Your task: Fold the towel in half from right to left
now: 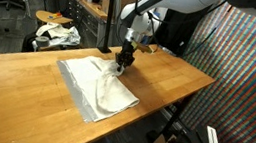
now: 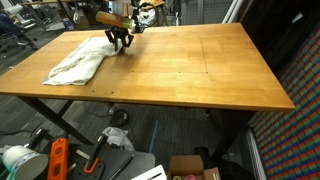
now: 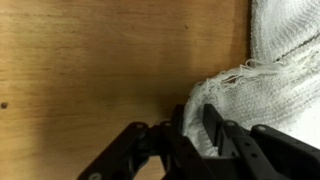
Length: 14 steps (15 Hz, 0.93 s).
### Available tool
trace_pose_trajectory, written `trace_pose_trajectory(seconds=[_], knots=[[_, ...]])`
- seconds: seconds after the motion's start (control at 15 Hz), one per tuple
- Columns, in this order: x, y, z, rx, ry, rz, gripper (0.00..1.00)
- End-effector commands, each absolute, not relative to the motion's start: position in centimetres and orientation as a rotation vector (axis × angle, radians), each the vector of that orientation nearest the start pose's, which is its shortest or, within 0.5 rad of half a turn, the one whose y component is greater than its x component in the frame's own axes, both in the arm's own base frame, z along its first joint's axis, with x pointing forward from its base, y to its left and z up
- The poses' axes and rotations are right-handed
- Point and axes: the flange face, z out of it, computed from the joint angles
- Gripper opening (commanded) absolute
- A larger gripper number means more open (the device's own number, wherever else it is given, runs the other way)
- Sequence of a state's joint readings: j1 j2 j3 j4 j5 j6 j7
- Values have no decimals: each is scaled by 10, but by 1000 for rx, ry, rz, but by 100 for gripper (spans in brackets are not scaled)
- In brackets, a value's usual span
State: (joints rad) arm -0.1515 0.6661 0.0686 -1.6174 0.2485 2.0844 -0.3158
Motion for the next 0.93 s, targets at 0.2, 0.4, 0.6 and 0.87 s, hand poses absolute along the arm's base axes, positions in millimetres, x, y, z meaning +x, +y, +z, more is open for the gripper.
trace_pose_trajectory(seconds=[0.2, 0.4, 0.6, 0.87], knots=[[669, -43, 240, -2827, -148, 181, 0], [668, -33, 259, -2847, -185, 144, 2], [666, -17, 285, -2870, -229, 87, 2], [658, 11, 318, -2901, -300, 40, 2]])
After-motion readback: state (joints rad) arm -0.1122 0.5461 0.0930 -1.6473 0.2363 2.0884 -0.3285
